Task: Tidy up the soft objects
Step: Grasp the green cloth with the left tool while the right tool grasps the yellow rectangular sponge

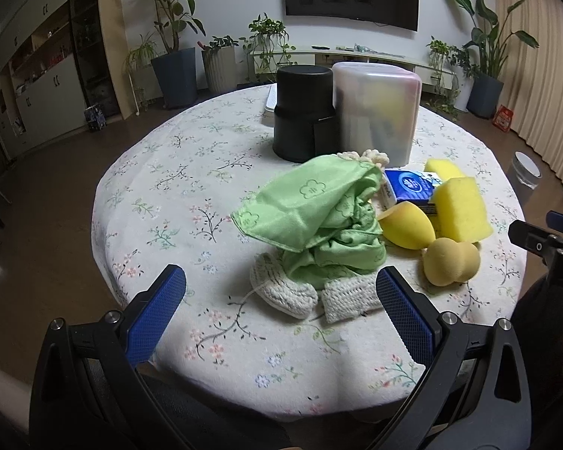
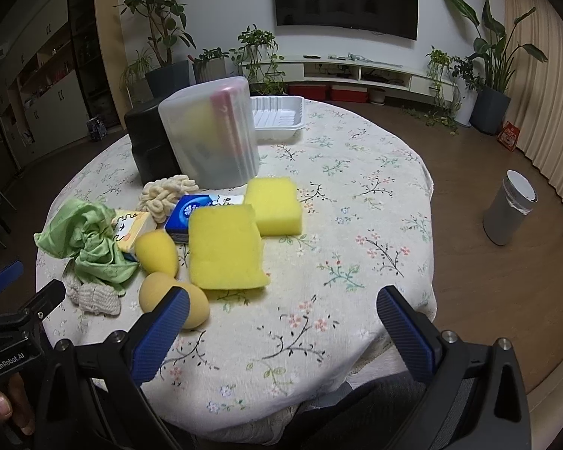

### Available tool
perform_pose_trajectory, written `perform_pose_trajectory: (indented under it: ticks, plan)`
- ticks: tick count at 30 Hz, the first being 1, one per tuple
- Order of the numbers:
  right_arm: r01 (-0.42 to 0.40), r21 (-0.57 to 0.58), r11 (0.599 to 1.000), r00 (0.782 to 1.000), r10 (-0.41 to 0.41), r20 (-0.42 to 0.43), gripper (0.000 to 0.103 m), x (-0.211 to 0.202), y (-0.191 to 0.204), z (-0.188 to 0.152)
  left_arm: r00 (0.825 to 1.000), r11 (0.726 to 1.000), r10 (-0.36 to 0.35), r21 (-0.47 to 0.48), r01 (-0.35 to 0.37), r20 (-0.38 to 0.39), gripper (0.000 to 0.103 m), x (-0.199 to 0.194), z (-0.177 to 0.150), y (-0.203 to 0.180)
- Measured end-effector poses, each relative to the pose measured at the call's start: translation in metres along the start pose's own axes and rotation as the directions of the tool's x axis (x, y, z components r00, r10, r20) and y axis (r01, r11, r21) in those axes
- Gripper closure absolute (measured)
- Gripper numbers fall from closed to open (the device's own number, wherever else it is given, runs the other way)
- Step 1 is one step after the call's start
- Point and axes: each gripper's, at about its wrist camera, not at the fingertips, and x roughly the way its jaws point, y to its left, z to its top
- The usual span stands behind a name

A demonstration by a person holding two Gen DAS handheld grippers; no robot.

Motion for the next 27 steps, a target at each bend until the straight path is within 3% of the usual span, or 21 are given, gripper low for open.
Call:
perform_pose_trajectory:
  ticks: [9, 18, 27]
  plan:
    - [-0.021, -0.027, 0.999, 0.999, 0.020, -0.034, 0.001, 0.026, 0.009, 0.014, 0.999, 0.999, -0.029, -0.018, 0.028, -0.037, 0.000, 0.018, 0.005, 0.005]
    - [-0.078, -0.017, 0.997, 0.994, 0.076, -0.077, 0.001, 0.051, 0.016, 0.029, 0.998, 0.998, -0.057, -0.022, 0.057, -0.014, 0.000, 0.023, 0.027, 0.012]
    - [-0.104, -0.009, 0.995, 0.986, 0.102, -0.129, 0.007, 0.071, 0.020, 0.030, 0.993, 0.993, -0.113, 0.027, 0.114, -0.042, 0.000, 0.044, 0.043, 0.001]
